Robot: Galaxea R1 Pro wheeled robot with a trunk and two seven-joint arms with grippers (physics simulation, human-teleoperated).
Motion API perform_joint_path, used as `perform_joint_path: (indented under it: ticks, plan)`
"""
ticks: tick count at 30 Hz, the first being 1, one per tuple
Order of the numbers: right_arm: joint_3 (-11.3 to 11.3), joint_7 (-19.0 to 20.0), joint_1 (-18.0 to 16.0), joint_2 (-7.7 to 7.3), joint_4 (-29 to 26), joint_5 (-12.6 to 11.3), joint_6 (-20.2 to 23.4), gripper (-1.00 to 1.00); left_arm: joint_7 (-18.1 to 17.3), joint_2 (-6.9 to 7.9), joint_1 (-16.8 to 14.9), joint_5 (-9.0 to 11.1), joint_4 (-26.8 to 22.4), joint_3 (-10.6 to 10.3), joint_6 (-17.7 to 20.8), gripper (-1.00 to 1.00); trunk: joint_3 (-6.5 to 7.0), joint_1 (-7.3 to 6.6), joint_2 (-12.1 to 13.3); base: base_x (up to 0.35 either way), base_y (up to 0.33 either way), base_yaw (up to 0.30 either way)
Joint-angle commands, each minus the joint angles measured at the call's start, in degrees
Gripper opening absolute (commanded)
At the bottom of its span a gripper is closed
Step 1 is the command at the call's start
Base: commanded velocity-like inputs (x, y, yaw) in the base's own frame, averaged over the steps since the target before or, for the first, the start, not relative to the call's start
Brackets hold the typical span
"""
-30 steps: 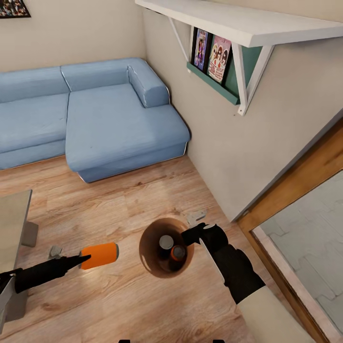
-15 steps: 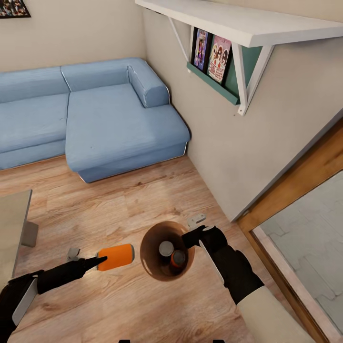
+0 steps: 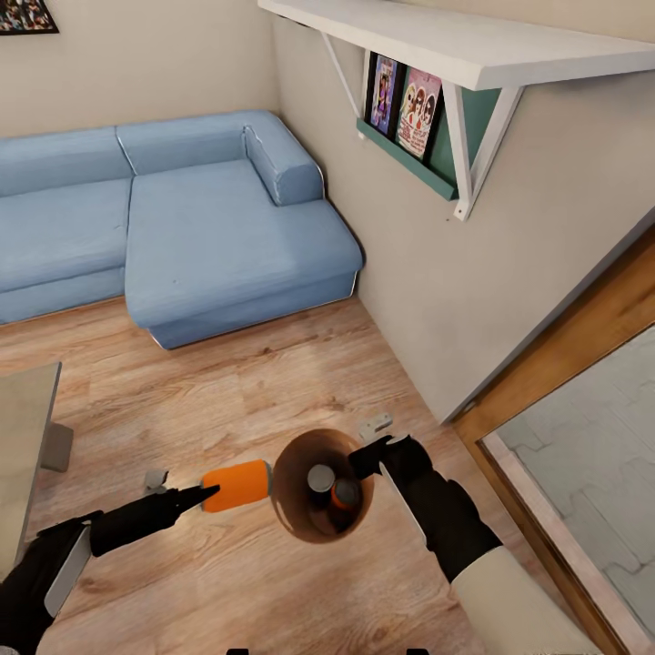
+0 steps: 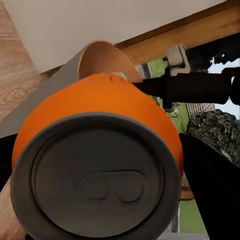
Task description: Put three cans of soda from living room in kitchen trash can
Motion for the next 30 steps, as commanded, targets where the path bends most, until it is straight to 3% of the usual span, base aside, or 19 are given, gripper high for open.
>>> perform_joint_path:
  ticks: [1,3,10,16,17,21,30]
  plan:
    - [0.02,0.47,-0.03,0.02,0.67,-2.02,-0.66,-1.0,0.01,-0.29,-0.01,-0.01,-0.53,0.0,0.71,-1.0,0.01,0.0,0.0,0.0,0.0,0.0]
    - [-0.01,0.42,-0.03,0.03,2.81,-2.01,-3.02,-1.0,0.0,-0.59,-0.01,-0.01,-1.46,-0.22,1.99,-1.0,0.01,0.0,0.0,0.0,0.0,0.0]
    - [-0.04,0.39,-0.05,0.04,5.64,-2.01,-5.11,-1.0,0.0,-1.17,-0.01,-0.01,-2.79,-0.92,2.92,-1.0,0.01,0.0,0.0,0.0,0.0,0.0]
    - [-0.05,0.39,-0.12,0.05,5.9,-2.01,-5.29,-1.0,0.11,-3.04,-0.01,-0.06,-2.88,-2.81,3.01,-1.0,0.01,0.0,0.0,0.0,0.0,0.0]
    - [-0.05,0.39,-0.12,0.05,5.91,-2.01,-5.3,-1.0,0.19,-4.11,-0.01,-0.19,-2.81,-3.2,3.01,-1.0,0.01,0.0,0.0,0.0,0.0,0.0]
    - [-0.05,0.39,-0.12,0.05,5.92,-2.01,-5.31,-1.0,0.53,-5.44,-0.01,-0.41,-2.5,-3.52,2.98,-1.0,0.01,0.0,0.0,0.0,0.0,0.0]
    - [-0.05,0.39,-0.13,0.63,5.99,-2.01,-5.31,-1.0,2.19,-5.96,-0.01,-0.52,-2.78,-5.64,2.93,-1.0,0.01,0.0,0.0,0.0,0.0,0.0]
